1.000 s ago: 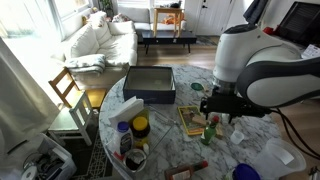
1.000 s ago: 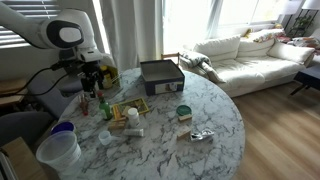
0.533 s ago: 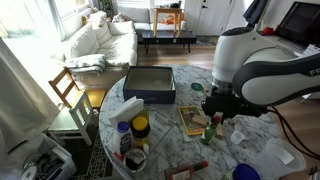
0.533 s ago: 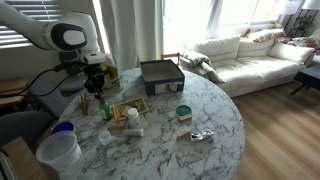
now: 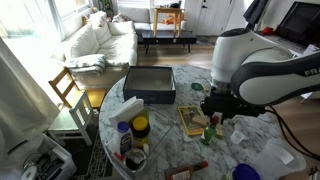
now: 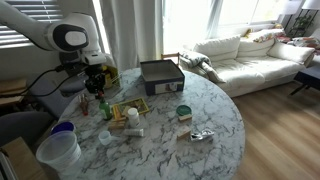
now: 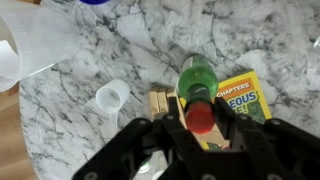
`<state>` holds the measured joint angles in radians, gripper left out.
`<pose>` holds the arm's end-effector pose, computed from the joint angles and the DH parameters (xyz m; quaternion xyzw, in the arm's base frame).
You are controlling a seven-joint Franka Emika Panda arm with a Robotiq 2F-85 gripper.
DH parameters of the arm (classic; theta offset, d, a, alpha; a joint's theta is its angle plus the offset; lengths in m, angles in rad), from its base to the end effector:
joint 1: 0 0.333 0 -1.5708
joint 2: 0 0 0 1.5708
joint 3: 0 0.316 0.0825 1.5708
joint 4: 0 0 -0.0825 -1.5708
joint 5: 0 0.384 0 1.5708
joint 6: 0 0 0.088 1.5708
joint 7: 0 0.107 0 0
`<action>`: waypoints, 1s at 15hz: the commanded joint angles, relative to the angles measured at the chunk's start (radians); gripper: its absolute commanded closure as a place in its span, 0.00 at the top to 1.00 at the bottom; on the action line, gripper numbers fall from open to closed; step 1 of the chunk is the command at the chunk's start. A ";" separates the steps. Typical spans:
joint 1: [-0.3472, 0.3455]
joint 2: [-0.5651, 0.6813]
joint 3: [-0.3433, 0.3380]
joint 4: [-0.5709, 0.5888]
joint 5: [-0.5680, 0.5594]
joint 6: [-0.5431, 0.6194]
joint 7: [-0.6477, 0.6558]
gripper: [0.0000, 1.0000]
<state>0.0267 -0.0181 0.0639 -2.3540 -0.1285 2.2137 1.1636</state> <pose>0.4838 0.0397 0.3272 0.8773 -0.4734 -0.0203 0.0759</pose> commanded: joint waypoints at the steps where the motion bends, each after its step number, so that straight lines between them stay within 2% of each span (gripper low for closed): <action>1: 0.005 0.019 -0.004 0.009 -0.014 0.003 0.033 0.11; 2: 0.007 0.015 -0.003 0.014 -0.012 -0.001 0.035 0.07; 9: 0.039 -0.058 0.027 0.068 -0.011 -0.021 -0.053 0.08; 15: 0.052 -0.085 0.048 0.192 -0.016 -0.026 -0.238 0.08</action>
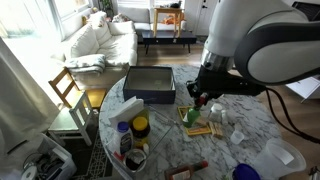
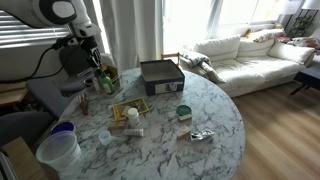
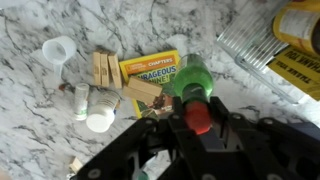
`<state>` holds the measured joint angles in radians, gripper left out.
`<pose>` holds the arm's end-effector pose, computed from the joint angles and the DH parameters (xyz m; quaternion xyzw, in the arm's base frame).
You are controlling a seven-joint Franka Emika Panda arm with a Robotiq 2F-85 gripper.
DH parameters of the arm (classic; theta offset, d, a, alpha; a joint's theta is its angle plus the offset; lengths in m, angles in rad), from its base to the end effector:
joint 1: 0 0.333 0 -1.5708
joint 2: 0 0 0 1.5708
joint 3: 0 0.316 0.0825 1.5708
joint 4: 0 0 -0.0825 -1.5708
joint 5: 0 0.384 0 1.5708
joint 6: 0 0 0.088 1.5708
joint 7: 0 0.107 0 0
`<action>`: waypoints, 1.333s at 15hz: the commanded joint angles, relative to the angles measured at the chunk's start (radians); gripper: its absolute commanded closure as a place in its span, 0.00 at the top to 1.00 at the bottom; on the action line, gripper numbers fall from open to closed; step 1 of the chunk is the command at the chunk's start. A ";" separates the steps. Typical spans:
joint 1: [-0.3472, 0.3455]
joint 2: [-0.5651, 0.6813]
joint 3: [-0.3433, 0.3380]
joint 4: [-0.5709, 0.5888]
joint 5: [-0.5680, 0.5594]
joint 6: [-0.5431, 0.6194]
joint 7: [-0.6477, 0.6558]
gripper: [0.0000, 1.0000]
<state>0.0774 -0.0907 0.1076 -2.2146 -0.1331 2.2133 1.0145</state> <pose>0.5128 0.0922 0.4249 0.9271 -0.3673 0.0702 0.0245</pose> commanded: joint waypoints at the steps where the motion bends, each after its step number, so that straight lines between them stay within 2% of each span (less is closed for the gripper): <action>1: -0.003 -0.002 0.007 0.064 -0.031 -0.024 -0.073 0.08; 2: -0.003 -0.006 0.007 0.039 -0.004 -0.002 -0.050 0.32; 6: -0.003 -0.003 0.007 0.056 -0.015 -0.003 -0.061 0.32; 7: -0.003 -0.001 0.006 0.056 -0.016 -0.003 -0.061 0.08; 13: 0.001 -0.006 0.007 0.151 -0.040 0.022 -0.159 0.08; 17: 0.021 0.014 0.021 0.211 0.016 0.057 -0.275 0.08; 20: 0.043 0.038 0.037 0.233 0.070 0.080 -0.407 0.08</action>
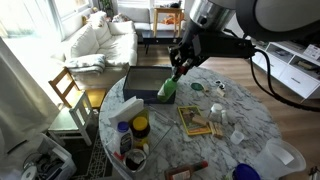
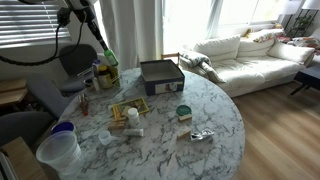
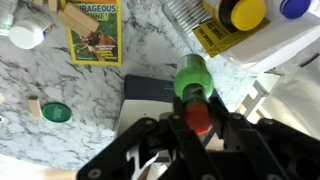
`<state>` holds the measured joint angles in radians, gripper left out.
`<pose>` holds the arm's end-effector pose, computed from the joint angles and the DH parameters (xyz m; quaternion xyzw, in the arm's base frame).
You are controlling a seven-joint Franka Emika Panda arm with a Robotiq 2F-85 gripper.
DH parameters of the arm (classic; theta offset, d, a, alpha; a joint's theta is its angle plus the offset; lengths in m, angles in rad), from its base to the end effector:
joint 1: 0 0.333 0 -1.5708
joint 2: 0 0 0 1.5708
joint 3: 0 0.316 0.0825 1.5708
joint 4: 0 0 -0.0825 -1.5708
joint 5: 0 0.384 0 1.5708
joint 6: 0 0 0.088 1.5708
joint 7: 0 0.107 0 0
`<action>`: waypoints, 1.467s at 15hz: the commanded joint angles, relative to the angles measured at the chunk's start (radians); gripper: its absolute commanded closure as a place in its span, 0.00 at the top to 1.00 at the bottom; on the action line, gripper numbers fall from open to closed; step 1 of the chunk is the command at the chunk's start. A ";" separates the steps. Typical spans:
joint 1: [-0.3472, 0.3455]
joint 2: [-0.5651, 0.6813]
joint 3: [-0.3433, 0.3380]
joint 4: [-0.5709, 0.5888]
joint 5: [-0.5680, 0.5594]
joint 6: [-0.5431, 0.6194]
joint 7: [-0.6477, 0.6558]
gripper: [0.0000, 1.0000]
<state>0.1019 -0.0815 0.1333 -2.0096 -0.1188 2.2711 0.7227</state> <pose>0.5489 0.1304 0.5263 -0.9617 0.2076 -0.1768 0.0280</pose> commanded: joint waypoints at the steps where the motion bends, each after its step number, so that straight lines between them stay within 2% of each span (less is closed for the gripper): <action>1: 0.025 0.039 0.017 0.035 0.064 0.018 -0.156 0.08; 3: 0.035 0.054 0.024 0.040 0.065 0.007 -0.251 0.08; 4: 0.034 0.059 0.025 0.038 0.049 0.007 -0.255 0.08; 5: 0.032 0.041 0.025 0.023 0.039 0.005 -0.195 0.32; 11: 0.036 0.057 0.023 0.026 0.039 0.005 -0.236 0.32; 12: 0.036 0.057 0.023 0.027 0.039 0.005 -0.236 0.08; 16: 0.049 0.111 0.031 0.053 0.062 -0.001 -0.328 0.08; 22: 0.063 0.184 0.026 0.086 0.026 -0.018 -0.449 0.08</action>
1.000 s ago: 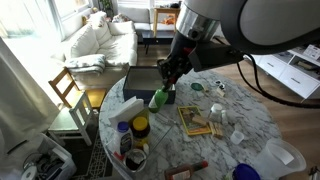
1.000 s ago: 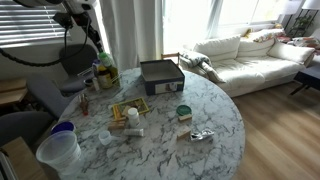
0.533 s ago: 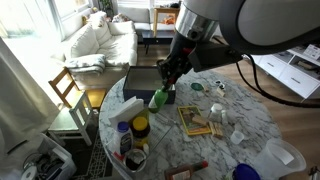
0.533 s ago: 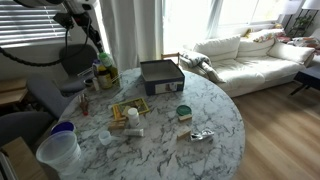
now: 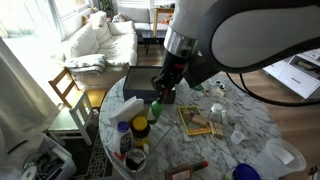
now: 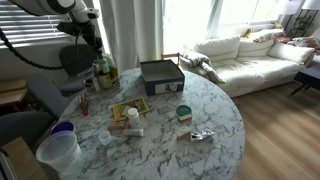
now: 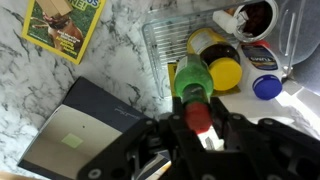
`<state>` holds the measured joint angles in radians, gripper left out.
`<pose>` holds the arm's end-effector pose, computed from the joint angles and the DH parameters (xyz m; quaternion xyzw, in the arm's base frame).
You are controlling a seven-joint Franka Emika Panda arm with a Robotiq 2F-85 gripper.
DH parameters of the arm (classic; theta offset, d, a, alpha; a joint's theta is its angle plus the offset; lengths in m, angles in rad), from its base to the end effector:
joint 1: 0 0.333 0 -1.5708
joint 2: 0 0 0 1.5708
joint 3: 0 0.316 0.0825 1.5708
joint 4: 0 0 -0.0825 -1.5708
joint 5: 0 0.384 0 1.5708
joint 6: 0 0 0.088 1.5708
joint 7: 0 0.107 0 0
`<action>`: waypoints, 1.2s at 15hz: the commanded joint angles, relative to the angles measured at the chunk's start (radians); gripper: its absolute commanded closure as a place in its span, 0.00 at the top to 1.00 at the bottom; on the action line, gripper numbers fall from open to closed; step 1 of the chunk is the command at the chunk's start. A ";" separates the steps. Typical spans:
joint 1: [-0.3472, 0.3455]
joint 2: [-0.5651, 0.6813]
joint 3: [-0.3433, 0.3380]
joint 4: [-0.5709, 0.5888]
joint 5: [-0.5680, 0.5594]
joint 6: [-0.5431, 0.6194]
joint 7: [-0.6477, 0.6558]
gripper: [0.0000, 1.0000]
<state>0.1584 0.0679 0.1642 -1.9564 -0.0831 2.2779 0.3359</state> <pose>0.5674 0.1857 0.4677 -0.9914 -0.0153 -0.1296 0.0133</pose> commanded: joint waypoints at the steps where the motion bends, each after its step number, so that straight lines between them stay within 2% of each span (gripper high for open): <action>1: 0.007 0.042 -0.007 0.036 -0.021 -0.025 -0.074 0.08; 7: 0.009 0.070 -0.023 0.052 -0.086 -0.029 -0.110 0.08; 13: 0.042 0.135 -0.002 0.056 -0.088 -0.010 -0.151 0.08; 18: 0.066 0.184 -0.012 0.077 -0.124 -0.007 -0.149 0.08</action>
<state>0.2094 0.2203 0.1604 -1.9122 -0.1798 2.2757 0.1923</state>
